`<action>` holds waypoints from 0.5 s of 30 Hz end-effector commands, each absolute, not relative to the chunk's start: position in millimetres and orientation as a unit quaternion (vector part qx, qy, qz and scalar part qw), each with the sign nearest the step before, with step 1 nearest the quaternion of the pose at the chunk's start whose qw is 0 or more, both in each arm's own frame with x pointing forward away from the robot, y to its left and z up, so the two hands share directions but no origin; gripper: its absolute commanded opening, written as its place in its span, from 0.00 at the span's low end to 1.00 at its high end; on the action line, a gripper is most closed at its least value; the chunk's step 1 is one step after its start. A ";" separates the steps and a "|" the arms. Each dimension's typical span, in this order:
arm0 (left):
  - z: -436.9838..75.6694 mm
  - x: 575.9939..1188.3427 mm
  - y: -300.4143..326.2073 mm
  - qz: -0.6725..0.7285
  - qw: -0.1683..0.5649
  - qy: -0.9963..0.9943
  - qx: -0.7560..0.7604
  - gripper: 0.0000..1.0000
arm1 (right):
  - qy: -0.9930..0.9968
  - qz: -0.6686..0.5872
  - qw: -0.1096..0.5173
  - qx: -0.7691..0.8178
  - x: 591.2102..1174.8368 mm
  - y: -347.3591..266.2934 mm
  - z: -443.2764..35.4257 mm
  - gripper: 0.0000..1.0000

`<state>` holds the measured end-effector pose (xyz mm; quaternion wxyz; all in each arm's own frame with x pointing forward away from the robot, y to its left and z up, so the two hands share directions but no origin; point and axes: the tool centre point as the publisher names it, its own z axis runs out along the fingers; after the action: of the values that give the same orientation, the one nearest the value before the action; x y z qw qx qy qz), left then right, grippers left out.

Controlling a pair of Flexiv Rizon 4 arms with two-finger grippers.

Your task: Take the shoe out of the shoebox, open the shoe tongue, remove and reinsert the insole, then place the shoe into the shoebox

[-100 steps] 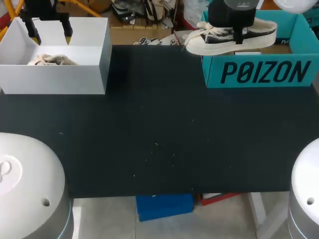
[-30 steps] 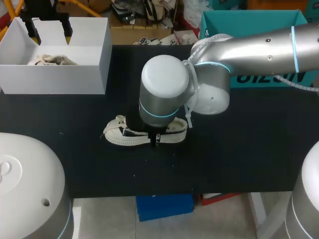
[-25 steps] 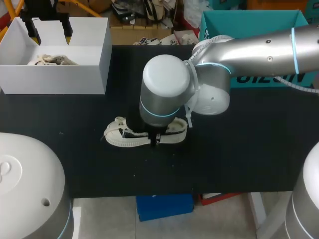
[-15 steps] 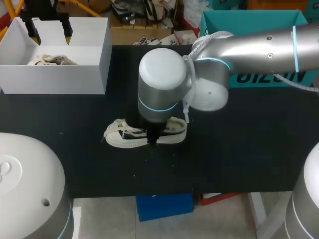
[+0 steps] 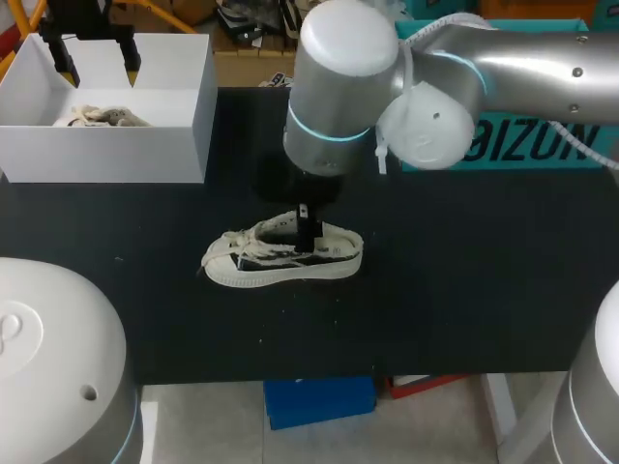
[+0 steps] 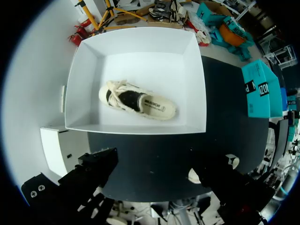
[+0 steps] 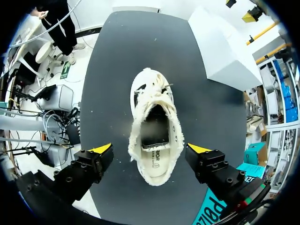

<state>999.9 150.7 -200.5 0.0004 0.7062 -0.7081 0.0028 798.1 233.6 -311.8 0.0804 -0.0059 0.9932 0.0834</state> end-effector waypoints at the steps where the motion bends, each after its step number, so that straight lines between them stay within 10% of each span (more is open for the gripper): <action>1: -200.1 999.7 150.6 0.002 0.000 -0.708 0.707 1.00 | 0.986 0.143 0.081 -0.034 797.1 209.5 -293.0 1.00; 15: -200.1 999.7 150.6 0.002 0.000 -0.708 0.707 1.00 | 0.941 0.295 0.072 -0.150 809.2 181.8 -288.7 1.00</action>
<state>999.9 150.8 -200.5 0.0004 0.7062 -0.7080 0.0029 813.5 201.6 -290.5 0.0853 -0.1352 0.9700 0.1831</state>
